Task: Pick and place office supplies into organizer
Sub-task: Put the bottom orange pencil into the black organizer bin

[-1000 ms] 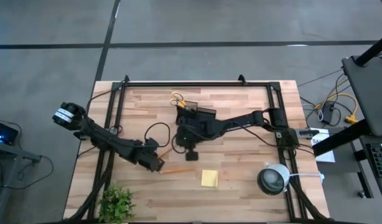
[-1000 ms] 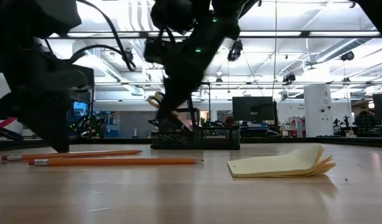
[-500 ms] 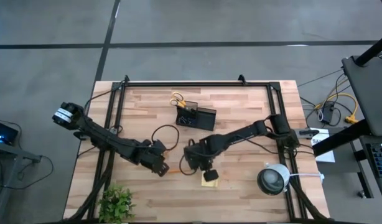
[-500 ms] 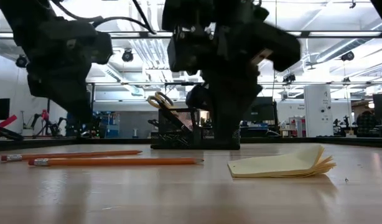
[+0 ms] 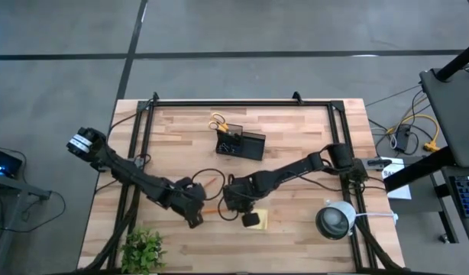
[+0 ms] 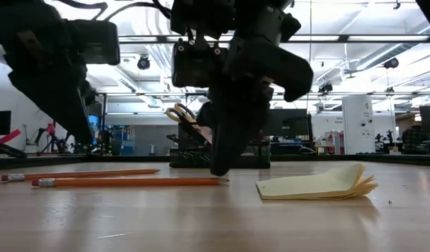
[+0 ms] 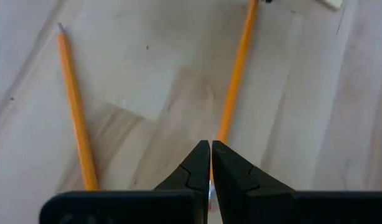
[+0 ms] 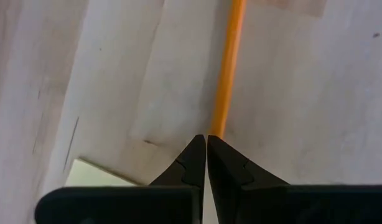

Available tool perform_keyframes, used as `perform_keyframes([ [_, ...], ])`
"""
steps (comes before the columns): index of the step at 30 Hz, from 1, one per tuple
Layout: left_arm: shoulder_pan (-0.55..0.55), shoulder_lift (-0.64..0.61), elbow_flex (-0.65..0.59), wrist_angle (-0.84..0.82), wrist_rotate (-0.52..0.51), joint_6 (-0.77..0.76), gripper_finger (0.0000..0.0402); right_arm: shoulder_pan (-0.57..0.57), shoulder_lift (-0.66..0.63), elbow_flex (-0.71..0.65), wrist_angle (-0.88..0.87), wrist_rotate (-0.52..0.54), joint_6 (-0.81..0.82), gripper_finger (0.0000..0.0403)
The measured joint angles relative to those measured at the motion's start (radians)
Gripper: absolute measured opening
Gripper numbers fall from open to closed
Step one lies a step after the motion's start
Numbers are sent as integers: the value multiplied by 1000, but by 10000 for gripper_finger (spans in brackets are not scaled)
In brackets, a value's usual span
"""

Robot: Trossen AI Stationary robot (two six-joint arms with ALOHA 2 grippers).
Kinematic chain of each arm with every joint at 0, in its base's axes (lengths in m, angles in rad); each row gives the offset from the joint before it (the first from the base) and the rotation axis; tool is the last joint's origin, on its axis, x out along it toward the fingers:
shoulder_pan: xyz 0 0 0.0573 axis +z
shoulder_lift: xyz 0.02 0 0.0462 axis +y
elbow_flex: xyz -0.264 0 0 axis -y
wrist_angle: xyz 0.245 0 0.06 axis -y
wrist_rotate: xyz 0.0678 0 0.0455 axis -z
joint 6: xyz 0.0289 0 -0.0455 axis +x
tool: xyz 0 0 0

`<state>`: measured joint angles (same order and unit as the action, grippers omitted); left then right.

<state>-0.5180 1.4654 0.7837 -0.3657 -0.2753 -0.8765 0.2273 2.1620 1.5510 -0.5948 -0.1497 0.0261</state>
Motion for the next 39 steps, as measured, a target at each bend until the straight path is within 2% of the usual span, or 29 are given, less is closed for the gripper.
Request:
perform_keyframes([
  [16, -13, 0, -3, -3, -2, -6, 2, 2, -1, -25, 2, 44, -17, 9],
  [22, -13, 0, -3, -7, -2, -6, 2, 2, -39, -25, -10, 47, -13, 9],
  [27, -12, 0, -3, -10, -2, -6, 2, 1, -46, -24, -16, 101, -33, 9],
  [39, -12, 0, -5, -10, -2, -6, 2, -1, -12, -33, -5, 99, -49, 9],
])
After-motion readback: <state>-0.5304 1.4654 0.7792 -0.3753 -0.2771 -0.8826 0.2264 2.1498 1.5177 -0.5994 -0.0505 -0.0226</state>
